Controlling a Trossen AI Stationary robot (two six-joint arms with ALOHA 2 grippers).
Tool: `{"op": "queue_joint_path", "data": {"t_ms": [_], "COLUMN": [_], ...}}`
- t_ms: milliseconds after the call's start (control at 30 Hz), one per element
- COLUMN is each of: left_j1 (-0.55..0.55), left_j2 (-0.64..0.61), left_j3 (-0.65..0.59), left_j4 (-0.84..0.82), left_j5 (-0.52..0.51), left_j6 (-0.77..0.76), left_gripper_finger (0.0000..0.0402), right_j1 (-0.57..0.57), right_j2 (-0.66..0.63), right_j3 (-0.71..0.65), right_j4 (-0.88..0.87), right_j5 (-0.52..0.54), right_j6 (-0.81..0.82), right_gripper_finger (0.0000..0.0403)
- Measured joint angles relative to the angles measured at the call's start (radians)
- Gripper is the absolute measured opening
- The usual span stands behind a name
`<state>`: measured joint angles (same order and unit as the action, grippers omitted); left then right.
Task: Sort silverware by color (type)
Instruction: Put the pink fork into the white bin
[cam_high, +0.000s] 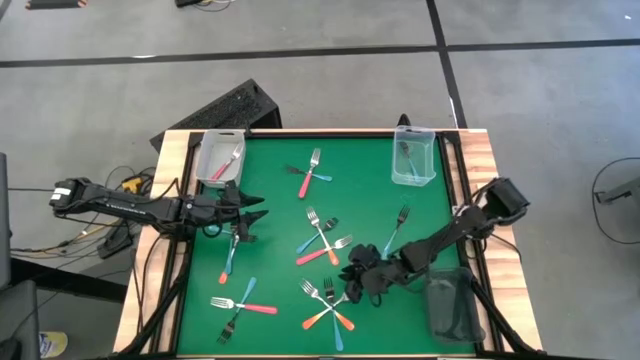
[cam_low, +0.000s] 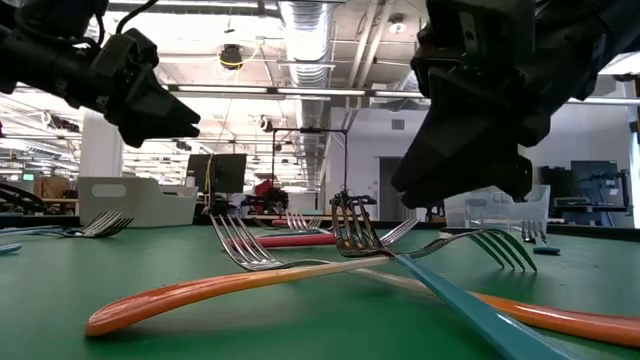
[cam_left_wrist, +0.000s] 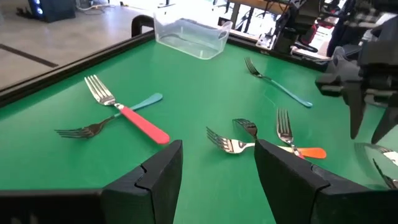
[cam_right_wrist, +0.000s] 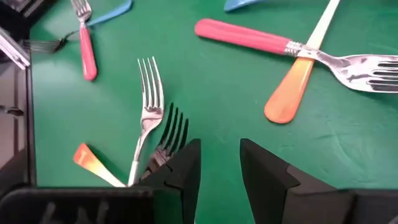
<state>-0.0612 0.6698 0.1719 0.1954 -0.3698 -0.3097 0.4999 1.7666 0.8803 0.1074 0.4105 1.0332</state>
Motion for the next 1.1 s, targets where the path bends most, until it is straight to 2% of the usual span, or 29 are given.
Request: {"op": "queue_joint_path", "data": {"t_ms": [233,433,533,667,800,900,1100], "left_j1": [0.000,-0.001,-0.001,0.000,0.014,0.059,0.168], "left_j2": [0.017,0.039,0.012,-0.045,-0.082,-0.090,-0.088], "left_j3": [0.000,0.000,0.028,0.124,0.205,0.250,0.287], "left_j4": [-0.012,-0.003,0.002,-0.006,-0.007,-0.022,-0.085], "left_j5": [0.077,0.100,0.098,0.082,-0.020,-0.062,-0.062], "left_j6": [-0.007,-0.014,0.034,0.207,0.443,0.576,0.619], "left_gripper_finger": [0.0187,0.0187,0.0187,0.0187,0.0187,0.0187,0.0187], "right_j1": [-0.014,-0.024,-0.034,-0.076,-0.153,-0.227,-0.378], "right_j2": [0.076,0.040,-0.047,-0.228,-0.424,-0.523,-0.597], "right_j3": [0.010,0.008,0.010,0.010,0.011,0.011,0.009], "right_j4": [0.056,0.018,-0.036,-0.180,-0.311,-0.385,-0.527], "right_j5": [-0.055,-0.052,-0.048,-0.046,0.014,0.033,0.010], "right_j6": [-0.018,-0.032,-0.080,-0.157,-0.254,-0.324,-0.424], "right_gripper_finger": [0.0169,0.0202,0.0204,0.0198,0.0195,0.0195,0.0195]}}
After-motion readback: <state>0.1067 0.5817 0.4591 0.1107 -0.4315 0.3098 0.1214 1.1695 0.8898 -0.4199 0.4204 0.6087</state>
